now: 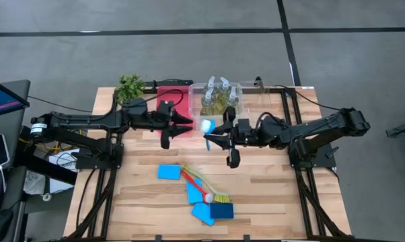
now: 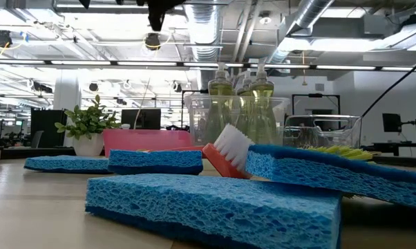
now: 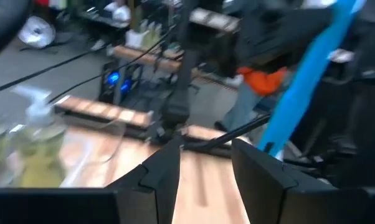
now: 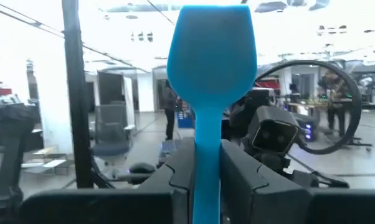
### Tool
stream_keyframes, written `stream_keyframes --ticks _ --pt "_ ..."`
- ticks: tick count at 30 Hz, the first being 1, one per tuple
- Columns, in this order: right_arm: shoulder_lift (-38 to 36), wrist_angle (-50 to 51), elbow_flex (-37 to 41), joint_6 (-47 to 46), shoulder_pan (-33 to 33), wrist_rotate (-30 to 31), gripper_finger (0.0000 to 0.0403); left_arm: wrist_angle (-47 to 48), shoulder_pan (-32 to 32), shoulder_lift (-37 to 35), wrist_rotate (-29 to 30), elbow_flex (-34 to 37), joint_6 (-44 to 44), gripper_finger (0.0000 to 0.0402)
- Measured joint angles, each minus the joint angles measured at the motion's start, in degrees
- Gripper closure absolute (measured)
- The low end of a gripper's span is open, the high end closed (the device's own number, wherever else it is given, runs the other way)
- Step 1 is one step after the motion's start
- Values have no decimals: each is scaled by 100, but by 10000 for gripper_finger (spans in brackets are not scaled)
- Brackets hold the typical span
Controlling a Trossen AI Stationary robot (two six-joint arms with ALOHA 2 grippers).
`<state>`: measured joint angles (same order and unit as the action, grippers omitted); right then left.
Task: Pick & Place Kitchen Sink Supplies
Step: Put the blue toilet brush into the red bin
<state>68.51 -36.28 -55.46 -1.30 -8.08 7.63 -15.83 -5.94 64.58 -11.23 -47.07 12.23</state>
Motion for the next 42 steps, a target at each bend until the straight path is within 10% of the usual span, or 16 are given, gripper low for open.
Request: stream_keyframes --ticks 16,42 --pt "4 -365 0 -9 0 -401 356 -2919 -257 1422 -2745 0 1763 256" --pt "494 -769 -4 -179 228 -926 356 -3731 -259 2146 -3243 -219 2106 256"
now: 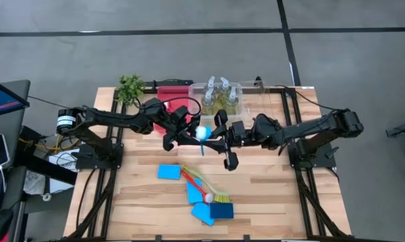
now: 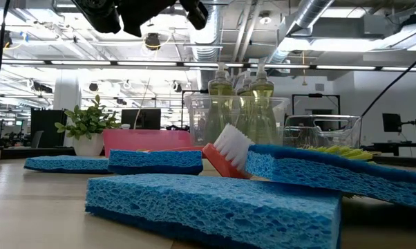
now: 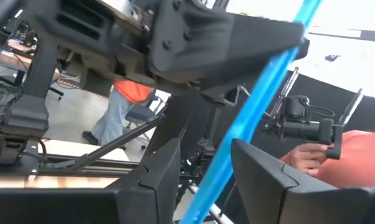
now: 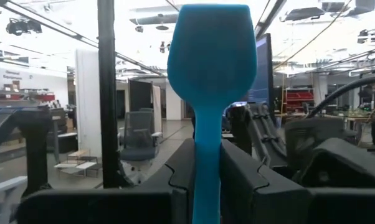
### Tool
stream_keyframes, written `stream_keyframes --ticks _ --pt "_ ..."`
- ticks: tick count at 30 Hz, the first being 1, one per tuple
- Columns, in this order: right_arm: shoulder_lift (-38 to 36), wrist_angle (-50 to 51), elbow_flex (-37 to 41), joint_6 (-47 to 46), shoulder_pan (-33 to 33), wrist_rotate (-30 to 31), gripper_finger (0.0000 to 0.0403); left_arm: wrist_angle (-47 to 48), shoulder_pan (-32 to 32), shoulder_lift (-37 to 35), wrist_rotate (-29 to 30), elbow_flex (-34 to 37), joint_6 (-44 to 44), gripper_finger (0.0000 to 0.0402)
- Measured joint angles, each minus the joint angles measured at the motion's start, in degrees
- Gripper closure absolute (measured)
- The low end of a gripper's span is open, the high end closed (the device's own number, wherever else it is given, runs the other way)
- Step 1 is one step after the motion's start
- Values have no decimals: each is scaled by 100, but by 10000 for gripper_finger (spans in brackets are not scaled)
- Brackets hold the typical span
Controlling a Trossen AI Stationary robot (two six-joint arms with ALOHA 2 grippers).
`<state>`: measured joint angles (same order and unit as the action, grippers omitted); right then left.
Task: Pick & Place Kitchen Sink Supplies
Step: Put the blue toilet brush into the red bin
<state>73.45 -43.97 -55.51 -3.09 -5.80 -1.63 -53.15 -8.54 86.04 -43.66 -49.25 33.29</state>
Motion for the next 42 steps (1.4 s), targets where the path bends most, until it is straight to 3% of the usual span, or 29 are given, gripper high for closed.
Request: stream_keyframes --ticks 12,26,42 --pt "0 17 0 -3 251 5 356 -4 15 0 -142 0 -1 264" --pt "-9 22 0 -22 251 -5 354 -43 -12 -13 -231 10 -48 378" --pt "-7 308 0 -83 262 39 270 13 -11 -9 -161 13 -20 387"
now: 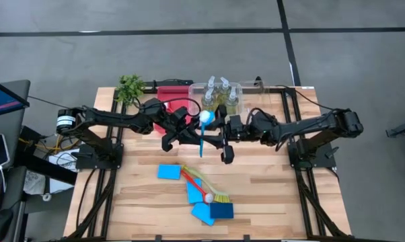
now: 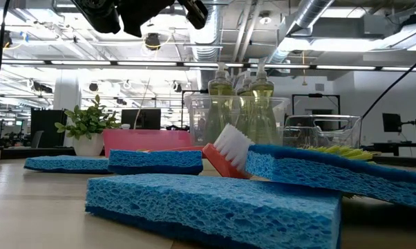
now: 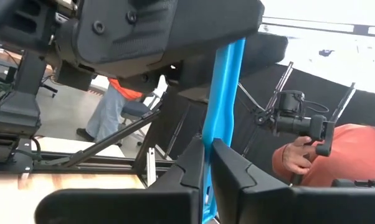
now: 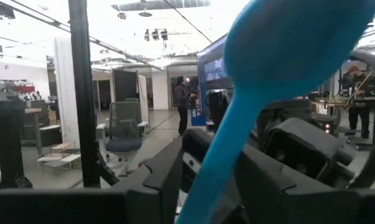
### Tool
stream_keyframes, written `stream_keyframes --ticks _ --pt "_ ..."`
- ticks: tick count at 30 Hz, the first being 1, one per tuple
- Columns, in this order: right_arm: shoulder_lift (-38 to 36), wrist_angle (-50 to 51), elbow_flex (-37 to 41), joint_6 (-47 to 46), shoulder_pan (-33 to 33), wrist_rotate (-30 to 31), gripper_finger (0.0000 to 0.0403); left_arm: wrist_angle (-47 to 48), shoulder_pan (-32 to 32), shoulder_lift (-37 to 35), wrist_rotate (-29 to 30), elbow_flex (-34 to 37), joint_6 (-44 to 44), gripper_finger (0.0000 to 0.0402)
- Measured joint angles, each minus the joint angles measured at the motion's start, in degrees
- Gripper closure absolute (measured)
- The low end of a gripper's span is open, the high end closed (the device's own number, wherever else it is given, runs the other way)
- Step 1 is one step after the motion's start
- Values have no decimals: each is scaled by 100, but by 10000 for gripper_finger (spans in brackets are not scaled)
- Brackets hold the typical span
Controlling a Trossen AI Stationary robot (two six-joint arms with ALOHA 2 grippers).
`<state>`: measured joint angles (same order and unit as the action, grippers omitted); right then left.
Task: Pick & Place Kitchen Sink Supplies
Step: Put the blue toilet brush into the red bin
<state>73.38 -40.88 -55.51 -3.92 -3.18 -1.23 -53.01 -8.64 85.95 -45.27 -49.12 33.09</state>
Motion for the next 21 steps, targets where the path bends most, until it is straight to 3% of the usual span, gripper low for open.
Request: stream_keyframes --ticks 12,21 --pt "0 33 0 -5 -9 -24 166 6 -15 1 -45 0 26 389" --pt "0 315 2 -7 81 127 153 12 -116 2 -175 2 129 390"
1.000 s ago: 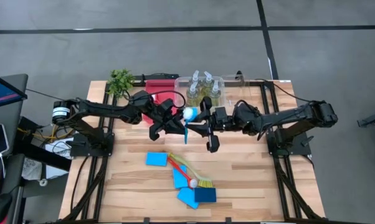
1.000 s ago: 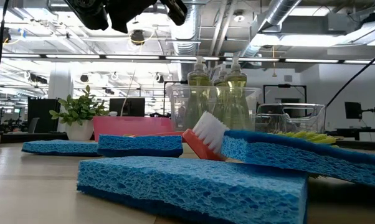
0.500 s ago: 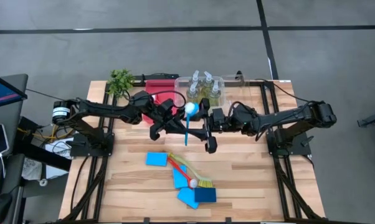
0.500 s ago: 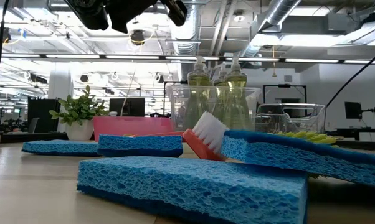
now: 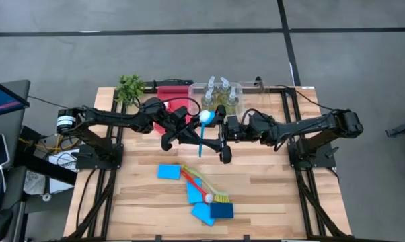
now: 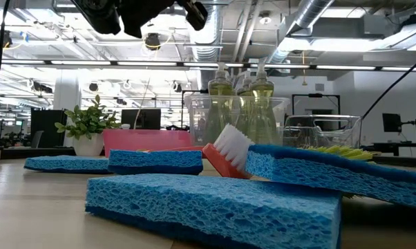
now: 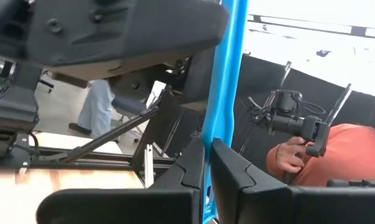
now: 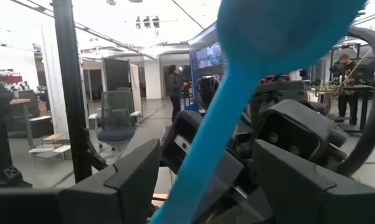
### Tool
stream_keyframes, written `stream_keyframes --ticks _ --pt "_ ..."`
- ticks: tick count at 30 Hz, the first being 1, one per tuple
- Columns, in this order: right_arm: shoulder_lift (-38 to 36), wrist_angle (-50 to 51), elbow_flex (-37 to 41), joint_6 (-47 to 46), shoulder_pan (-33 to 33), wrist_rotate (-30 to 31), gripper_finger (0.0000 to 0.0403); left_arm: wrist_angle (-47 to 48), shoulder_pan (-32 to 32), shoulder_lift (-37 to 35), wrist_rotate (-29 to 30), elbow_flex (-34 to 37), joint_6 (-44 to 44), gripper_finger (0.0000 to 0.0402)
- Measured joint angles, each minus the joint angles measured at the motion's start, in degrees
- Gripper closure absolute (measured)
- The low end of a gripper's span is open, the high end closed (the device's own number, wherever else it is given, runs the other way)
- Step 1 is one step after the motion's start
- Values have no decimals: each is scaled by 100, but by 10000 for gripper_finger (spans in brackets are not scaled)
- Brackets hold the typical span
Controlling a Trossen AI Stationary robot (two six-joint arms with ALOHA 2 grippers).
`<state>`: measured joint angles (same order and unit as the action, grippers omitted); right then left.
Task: Pick & Place Kitchen Sink Supplies
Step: Put the blue toilet brush into the red bin
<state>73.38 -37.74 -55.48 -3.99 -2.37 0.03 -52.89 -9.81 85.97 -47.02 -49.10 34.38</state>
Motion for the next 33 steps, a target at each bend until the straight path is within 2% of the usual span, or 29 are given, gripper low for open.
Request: stream_keyframes --ticks 10,21,27,33 --pt "-143 60 0 -13 28 -1 154 58 -343 -277 -280 92 61 389" --pt "-253 497 0 -9 26 252 154 98 -990 -1488 -291 898 39 387" --pt "-262 884 0 -6 27 618 154 118 -1520 -2237 340 1589 59 387" --pt "-262 1081 2 2 25 905 154 238 -2014 -2669 1483 2322 155 386"
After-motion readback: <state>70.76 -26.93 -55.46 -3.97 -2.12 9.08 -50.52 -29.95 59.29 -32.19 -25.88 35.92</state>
